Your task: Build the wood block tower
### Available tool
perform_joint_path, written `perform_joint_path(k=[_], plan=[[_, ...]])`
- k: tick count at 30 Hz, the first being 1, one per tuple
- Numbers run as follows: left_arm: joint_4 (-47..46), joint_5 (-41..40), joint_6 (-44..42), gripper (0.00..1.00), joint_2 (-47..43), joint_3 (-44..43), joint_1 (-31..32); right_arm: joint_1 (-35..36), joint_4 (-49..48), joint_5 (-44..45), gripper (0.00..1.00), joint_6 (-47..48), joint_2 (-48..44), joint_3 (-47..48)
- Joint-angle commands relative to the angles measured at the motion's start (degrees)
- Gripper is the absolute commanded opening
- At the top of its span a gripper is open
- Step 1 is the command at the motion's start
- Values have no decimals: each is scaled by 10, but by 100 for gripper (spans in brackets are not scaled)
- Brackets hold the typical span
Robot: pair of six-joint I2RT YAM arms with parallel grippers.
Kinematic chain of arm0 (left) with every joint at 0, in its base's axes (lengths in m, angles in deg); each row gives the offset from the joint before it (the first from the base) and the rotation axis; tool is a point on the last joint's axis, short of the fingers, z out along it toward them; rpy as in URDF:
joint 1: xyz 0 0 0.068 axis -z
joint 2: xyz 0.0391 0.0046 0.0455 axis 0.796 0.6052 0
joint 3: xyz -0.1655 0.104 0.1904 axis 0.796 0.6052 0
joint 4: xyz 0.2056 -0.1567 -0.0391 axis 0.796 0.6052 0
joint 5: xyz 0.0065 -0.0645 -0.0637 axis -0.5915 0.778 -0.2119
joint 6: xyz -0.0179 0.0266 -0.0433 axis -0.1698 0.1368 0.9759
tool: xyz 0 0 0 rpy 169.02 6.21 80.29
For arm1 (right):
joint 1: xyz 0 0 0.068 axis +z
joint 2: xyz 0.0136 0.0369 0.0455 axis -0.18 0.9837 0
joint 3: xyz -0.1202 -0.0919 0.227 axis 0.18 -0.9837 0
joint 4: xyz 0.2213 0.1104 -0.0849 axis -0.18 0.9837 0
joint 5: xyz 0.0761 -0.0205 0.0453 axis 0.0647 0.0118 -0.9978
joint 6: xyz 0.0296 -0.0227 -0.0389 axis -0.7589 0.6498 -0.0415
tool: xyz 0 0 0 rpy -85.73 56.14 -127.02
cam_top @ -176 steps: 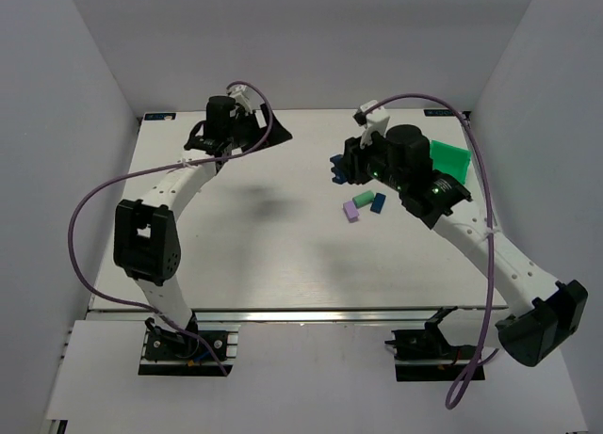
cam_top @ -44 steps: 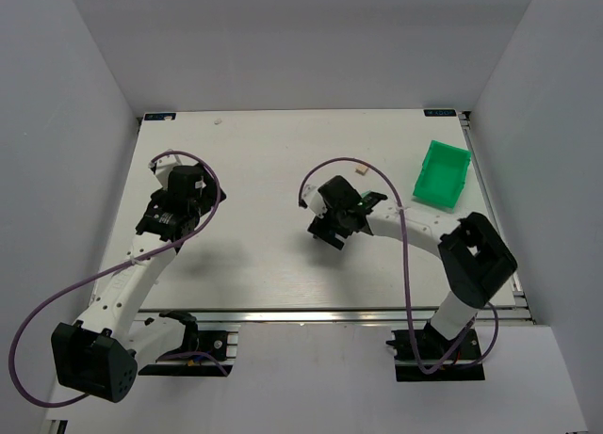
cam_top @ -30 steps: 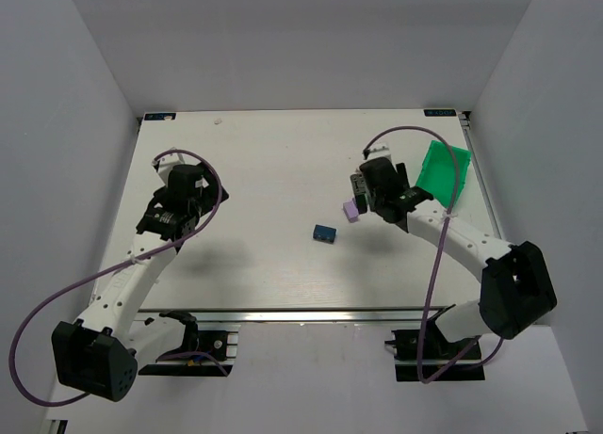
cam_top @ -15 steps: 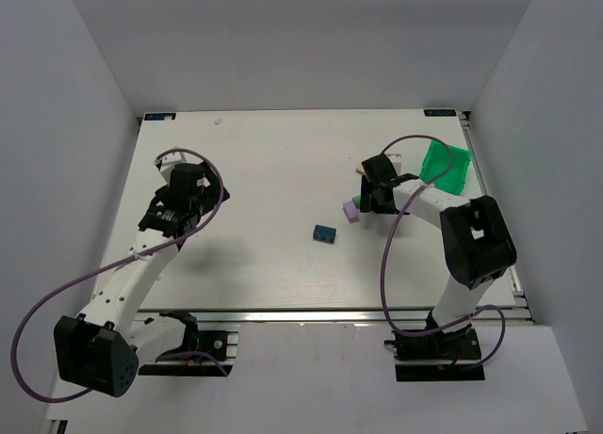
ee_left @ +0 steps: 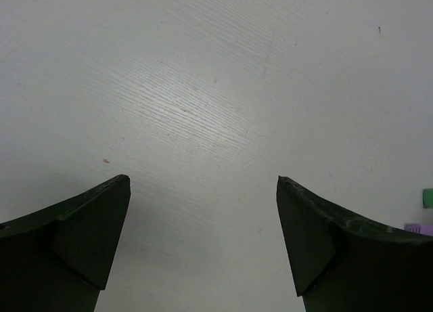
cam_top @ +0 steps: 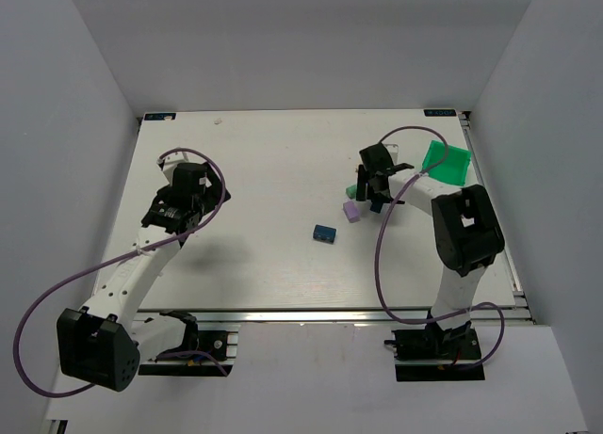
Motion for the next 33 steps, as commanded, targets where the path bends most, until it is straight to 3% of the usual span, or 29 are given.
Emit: perform_joint_path(k=[1, 3, 4, 7, 11, 17, 33], plan=[[-10, 4, -9, 98, -5, -20, -2, -6, -89, -48, 89, 165, -55, -14], [-16, 8, -11, 98, -5, -16, -2, -6, -119, -145, 90, 285, -78, -44], [-18, 8, -12, 98, -4, -15, -2, -8, -133, -206, 89, 395, -98, -55], [-20, 13, -17, 98, -4, -14, -2, -15, -144, -276, 89, 569, -125, -93], [-19, 14, -23, 98, -4, -15, -1, -37, -30, -344, 89, 664, -93, -35], [-22, 10, -29, 98, -4, -14, 0, -53, 54, -349, 89, 715, -14, 35], [-52, 49, -59, 98, 86, -56, 5, -66, 70, -334, 88, 707, 55, 52]])
